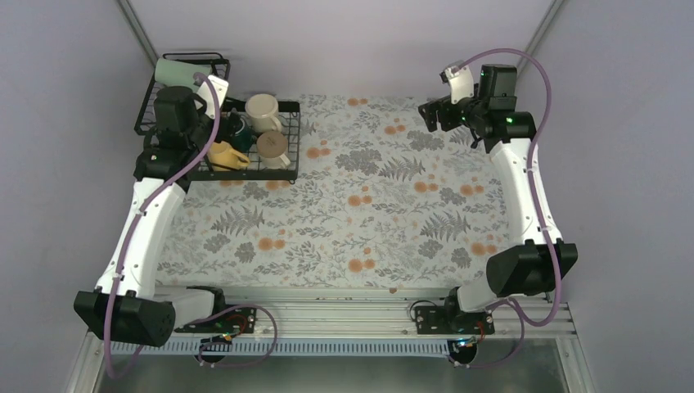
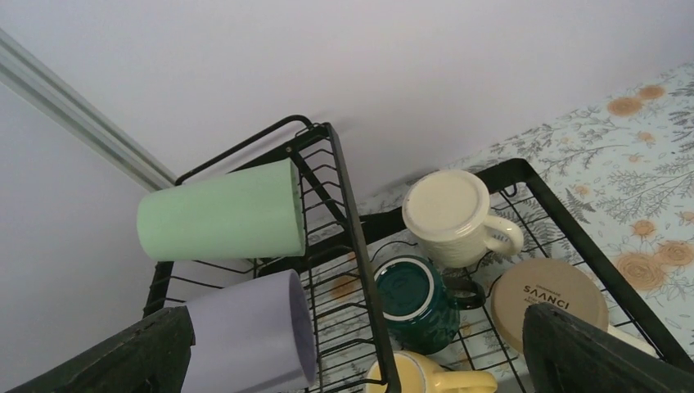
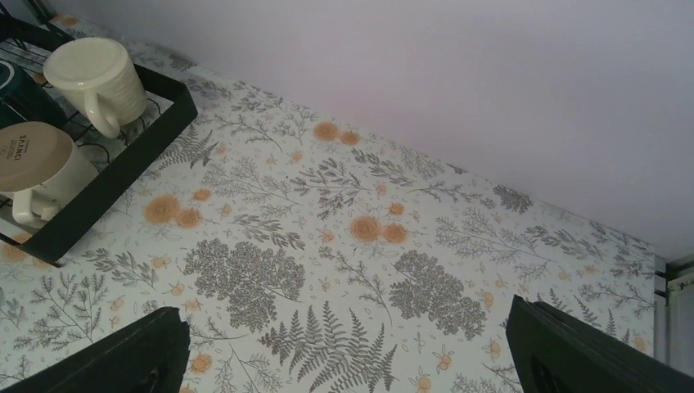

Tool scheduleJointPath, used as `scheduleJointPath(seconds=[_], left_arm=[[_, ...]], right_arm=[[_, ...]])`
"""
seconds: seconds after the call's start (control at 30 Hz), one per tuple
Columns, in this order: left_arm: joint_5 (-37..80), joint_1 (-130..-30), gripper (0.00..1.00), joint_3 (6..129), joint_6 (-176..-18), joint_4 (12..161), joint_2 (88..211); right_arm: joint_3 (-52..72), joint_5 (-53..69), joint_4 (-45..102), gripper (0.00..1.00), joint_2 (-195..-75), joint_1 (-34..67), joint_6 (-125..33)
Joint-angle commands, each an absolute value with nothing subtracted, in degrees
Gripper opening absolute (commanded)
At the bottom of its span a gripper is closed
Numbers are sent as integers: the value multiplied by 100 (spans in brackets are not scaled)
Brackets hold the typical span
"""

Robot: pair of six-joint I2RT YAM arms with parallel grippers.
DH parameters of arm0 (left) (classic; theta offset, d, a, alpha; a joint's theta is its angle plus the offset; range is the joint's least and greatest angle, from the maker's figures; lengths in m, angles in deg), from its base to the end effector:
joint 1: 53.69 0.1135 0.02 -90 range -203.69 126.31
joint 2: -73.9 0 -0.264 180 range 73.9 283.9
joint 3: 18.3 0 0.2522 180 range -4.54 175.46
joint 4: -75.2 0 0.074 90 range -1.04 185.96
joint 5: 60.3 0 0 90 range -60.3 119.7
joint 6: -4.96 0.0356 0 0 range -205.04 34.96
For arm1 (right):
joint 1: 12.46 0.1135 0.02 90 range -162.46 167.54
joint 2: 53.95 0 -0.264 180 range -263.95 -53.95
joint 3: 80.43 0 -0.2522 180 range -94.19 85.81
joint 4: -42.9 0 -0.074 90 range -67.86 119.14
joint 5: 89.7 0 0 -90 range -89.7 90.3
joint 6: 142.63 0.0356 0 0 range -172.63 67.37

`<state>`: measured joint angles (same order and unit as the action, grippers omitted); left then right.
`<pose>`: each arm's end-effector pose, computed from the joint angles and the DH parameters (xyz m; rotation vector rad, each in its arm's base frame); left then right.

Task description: Unload the cups from the dish rack

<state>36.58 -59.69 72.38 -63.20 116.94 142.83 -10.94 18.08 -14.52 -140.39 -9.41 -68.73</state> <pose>0.2611 -0.0232 0.4159 0.3848 1.8898 0.3007 0.3230 0.0281 0.4205 -0.5291 2.0614 0.1997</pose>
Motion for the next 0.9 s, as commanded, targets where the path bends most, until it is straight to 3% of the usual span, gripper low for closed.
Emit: scheduleJointPath(seconds=[0.0,0.47,0.63,0.87], left_arm=[[3879,-5949,100,7522,-6325,11652,14302],[4448,-5958,100,7747,-6169,11610,14632],[6102,-6075,100,8756,-6073,12068,15826],[6562,-6111,100,10356,-5961,13099,16977]], right_arm=[[-1278,1604,-1494,100,-14071,-865,-6919],[-1403,1360,-1765,100,-14118,-840,-6856],[-1627,991,-1944,100,-14205,-790,-6793],[-1654,1057,-2211,100,-14229,-749,-6788]])
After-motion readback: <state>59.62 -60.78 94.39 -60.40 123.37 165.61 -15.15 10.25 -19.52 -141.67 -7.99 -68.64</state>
